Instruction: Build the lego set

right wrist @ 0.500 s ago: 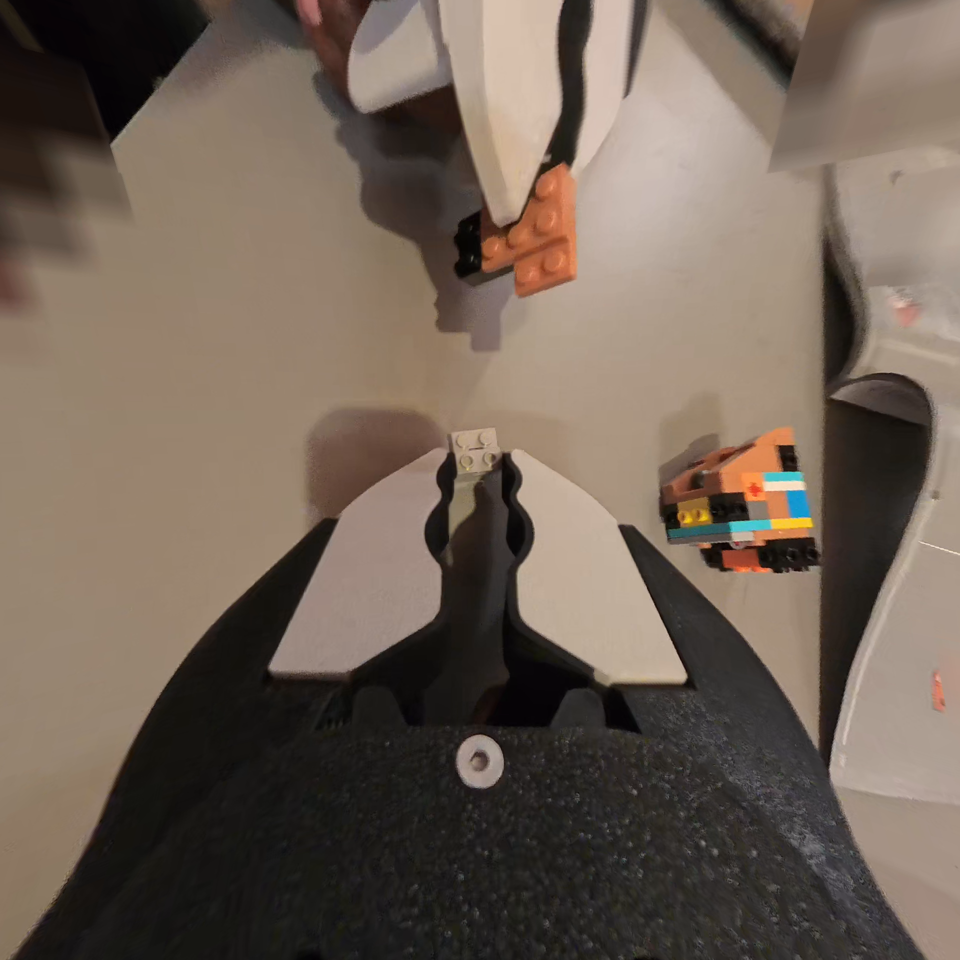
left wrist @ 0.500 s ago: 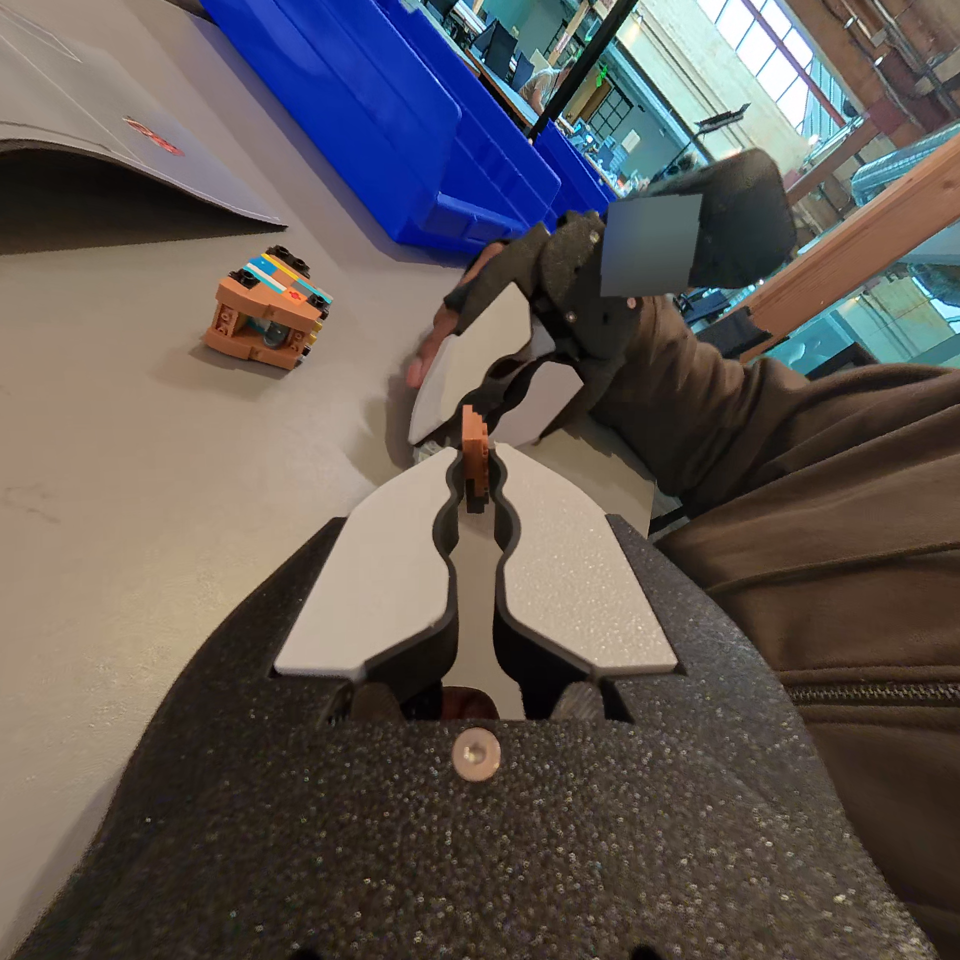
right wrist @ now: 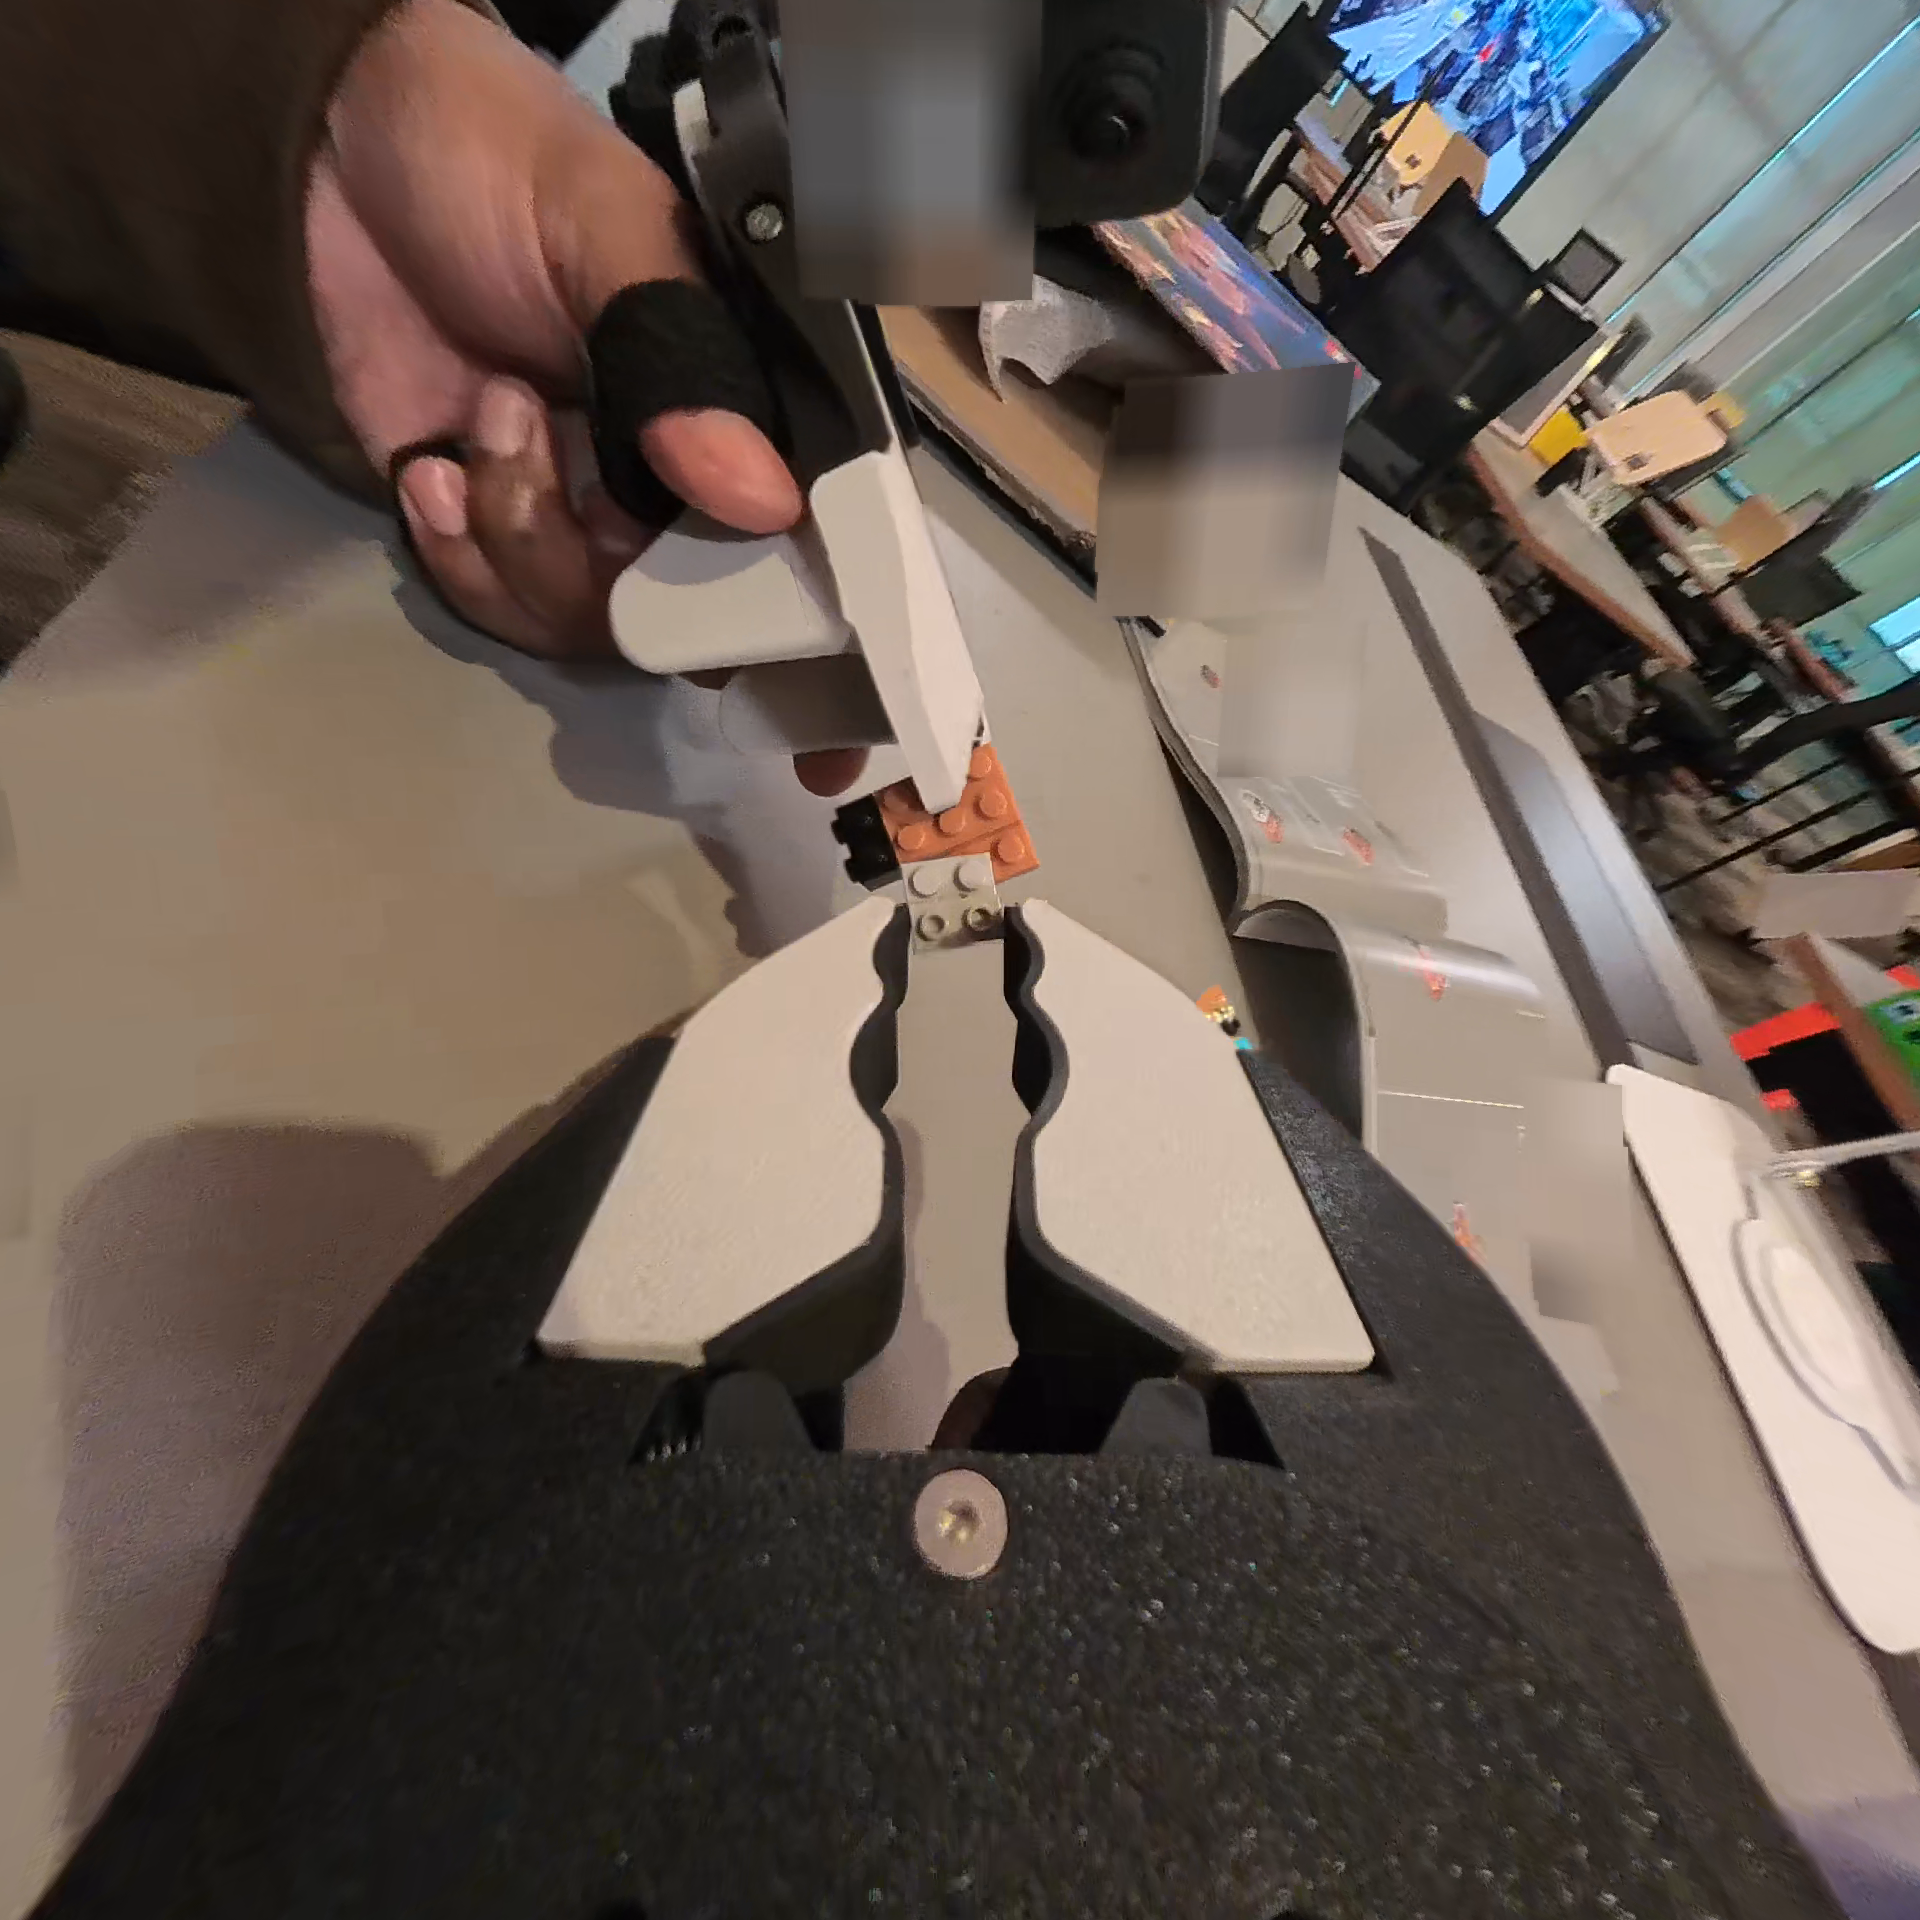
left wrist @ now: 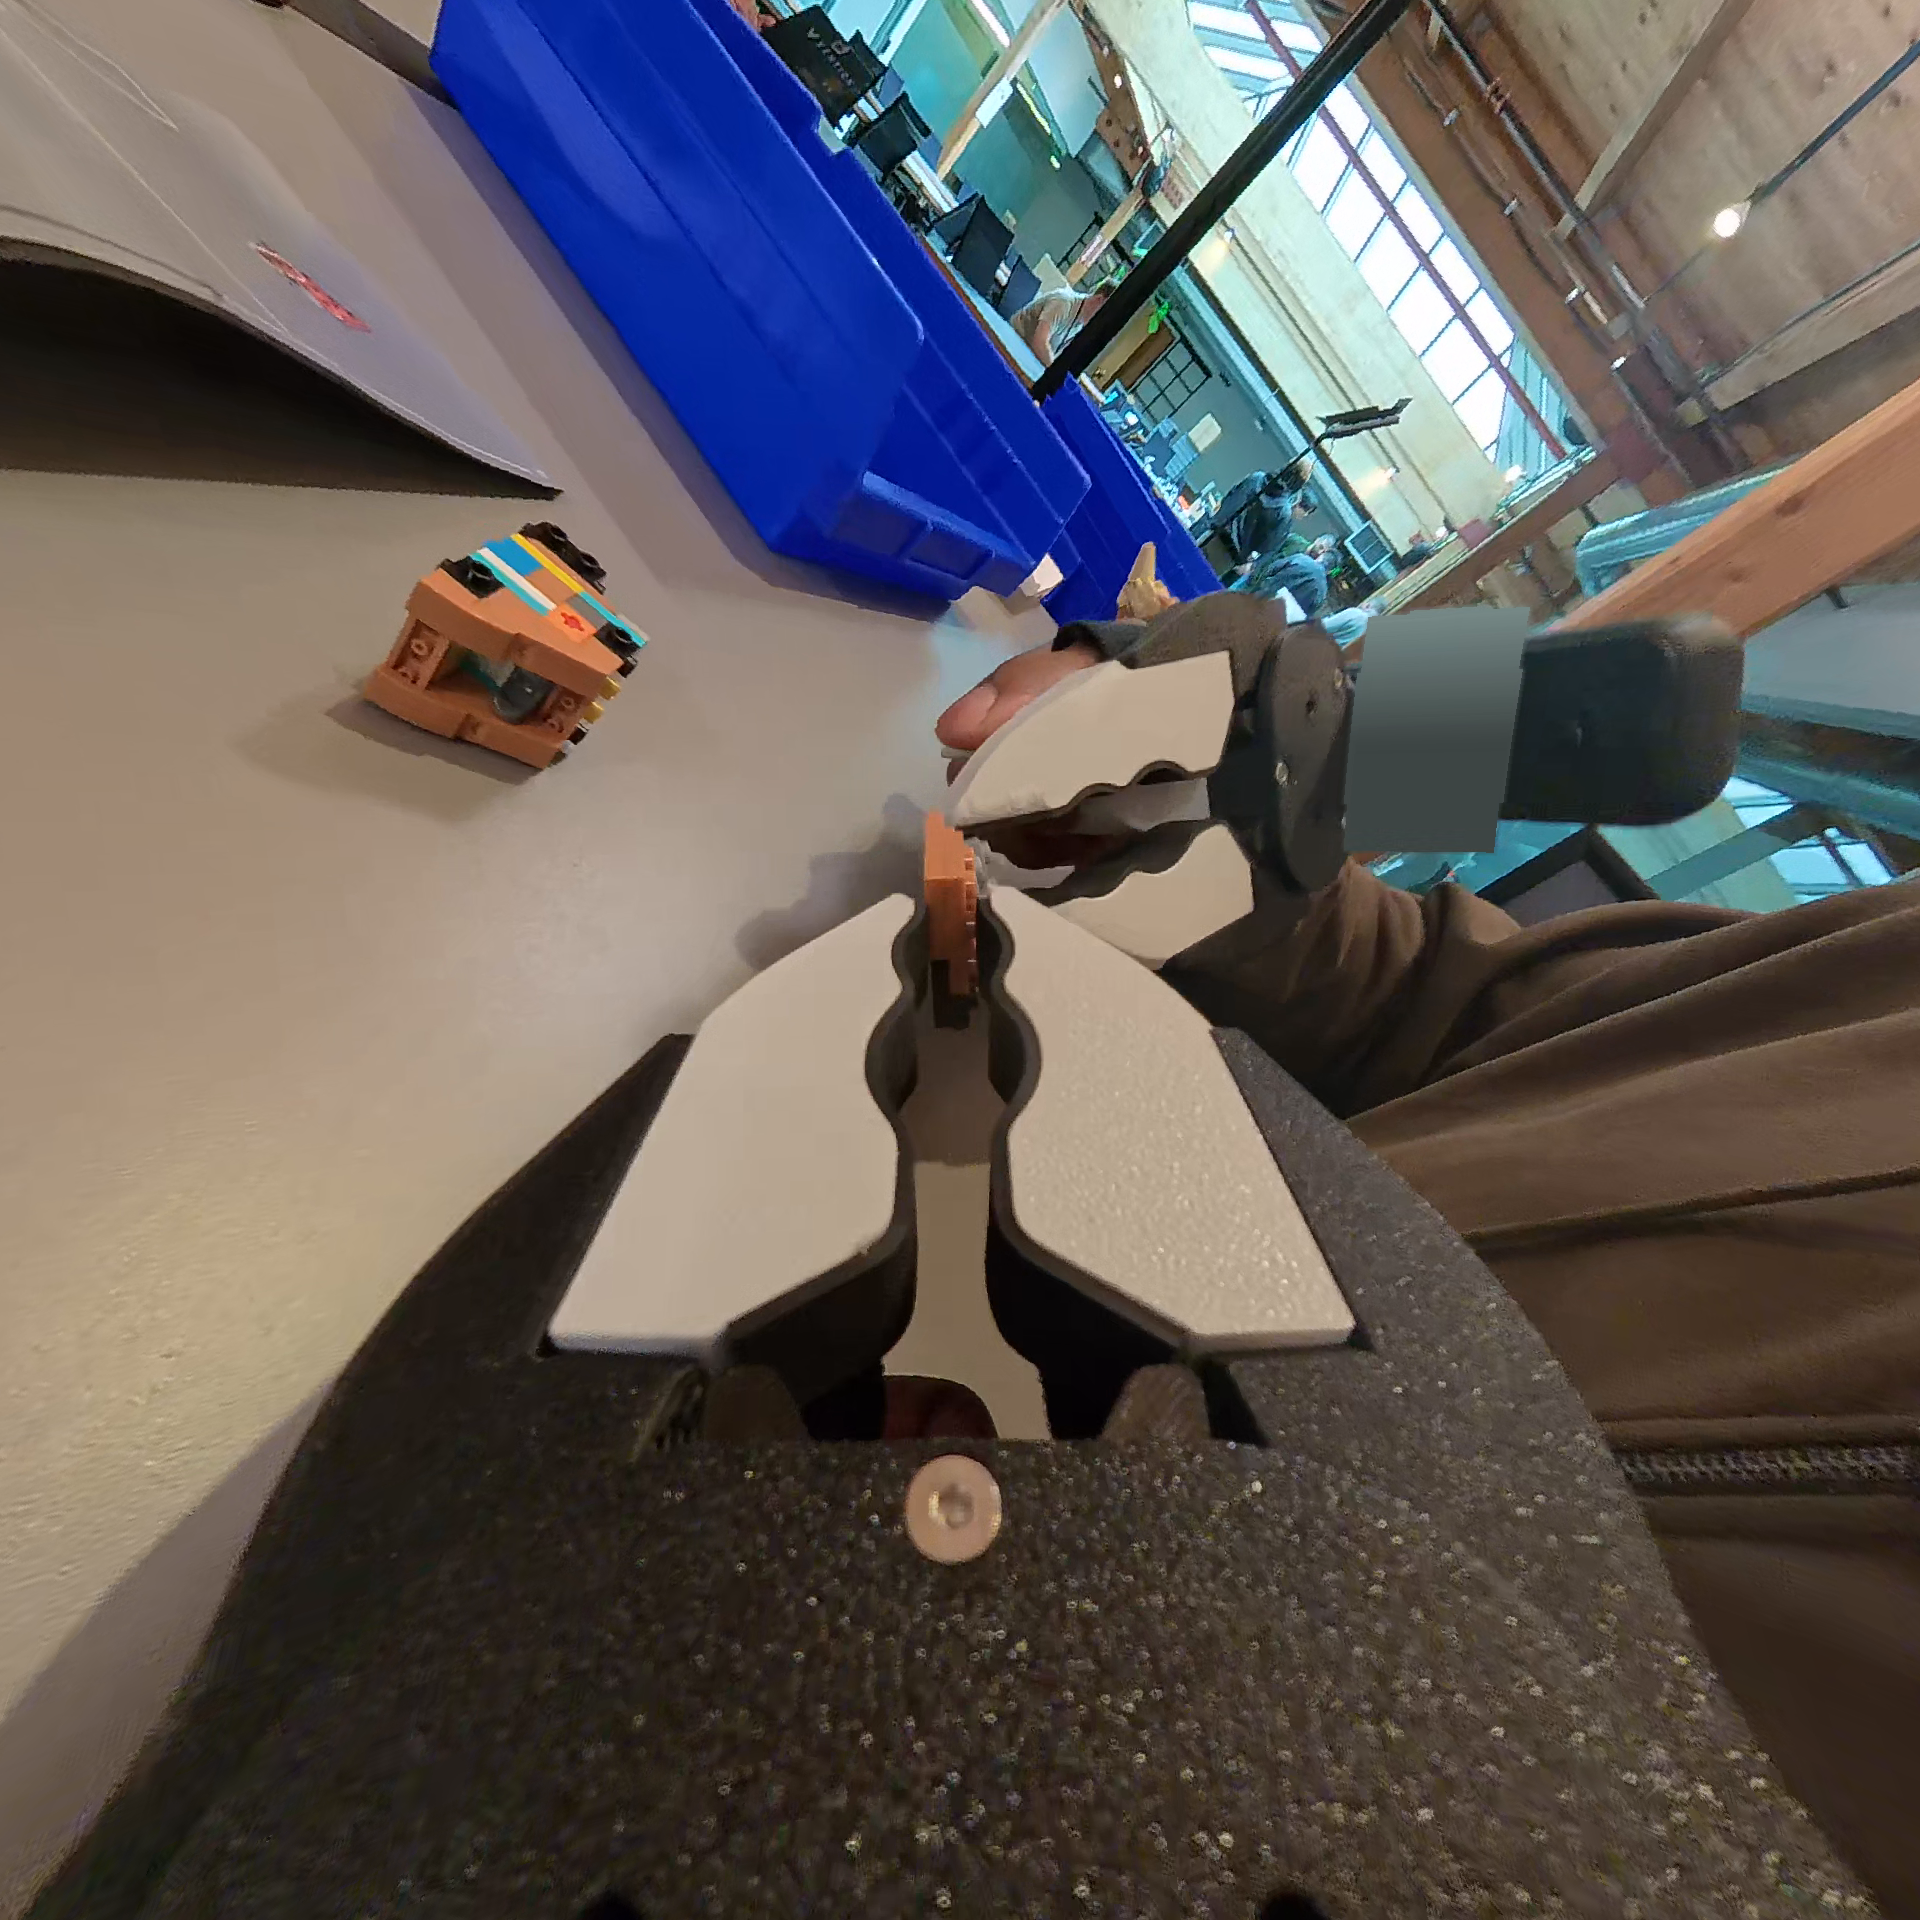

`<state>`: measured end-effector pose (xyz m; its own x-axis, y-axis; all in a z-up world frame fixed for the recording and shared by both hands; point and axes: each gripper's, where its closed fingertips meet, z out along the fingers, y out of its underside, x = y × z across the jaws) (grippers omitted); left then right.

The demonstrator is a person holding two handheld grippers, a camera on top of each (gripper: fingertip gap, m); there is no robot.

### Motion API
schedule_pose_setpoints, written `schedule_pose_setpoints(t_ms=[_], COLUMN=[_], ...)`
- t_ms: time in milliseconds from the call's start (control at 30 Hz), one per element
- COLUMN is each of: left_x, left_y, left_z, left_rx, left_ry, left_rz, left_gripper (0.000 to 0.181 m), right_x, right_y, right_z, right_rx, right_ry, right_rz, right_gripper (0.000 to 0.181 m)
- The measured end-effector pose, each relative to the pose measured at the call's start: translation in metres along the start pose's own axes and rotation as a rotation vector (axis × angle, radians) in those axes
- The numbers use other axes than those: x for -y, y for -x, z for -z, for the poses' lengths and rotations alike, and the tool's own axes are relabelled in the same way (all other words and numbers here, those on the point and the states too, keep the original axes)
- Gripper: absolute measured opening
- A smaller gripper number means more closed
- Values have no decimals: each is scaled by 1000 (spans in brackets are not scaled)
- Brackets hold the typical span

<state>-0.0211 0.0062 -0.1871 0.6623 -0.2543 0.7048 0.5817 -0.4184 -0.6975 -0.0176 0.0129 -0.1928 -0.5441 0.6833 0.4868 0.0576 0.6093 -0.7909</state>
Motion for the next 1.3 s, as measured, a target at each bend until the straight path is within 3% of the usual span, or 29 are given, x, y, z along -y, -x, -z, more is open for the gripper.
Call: schedule_pose_setpoints(t_ms=[567, 1300], left_x=[0, -6], left_y=[-13, -9], left_z=[-2, -10], left_rx=[-118, 14], left_ry=[-17, 2], left_rz=[105, -35], left_gripper=[11, 10], right_x=[5, 7], right_y=[3, 7], right_z=[4, 2], right_rx=[-60, -106], right_ry=[40, 104], right_rz=[129, 239], right_gripper=[17, 16])
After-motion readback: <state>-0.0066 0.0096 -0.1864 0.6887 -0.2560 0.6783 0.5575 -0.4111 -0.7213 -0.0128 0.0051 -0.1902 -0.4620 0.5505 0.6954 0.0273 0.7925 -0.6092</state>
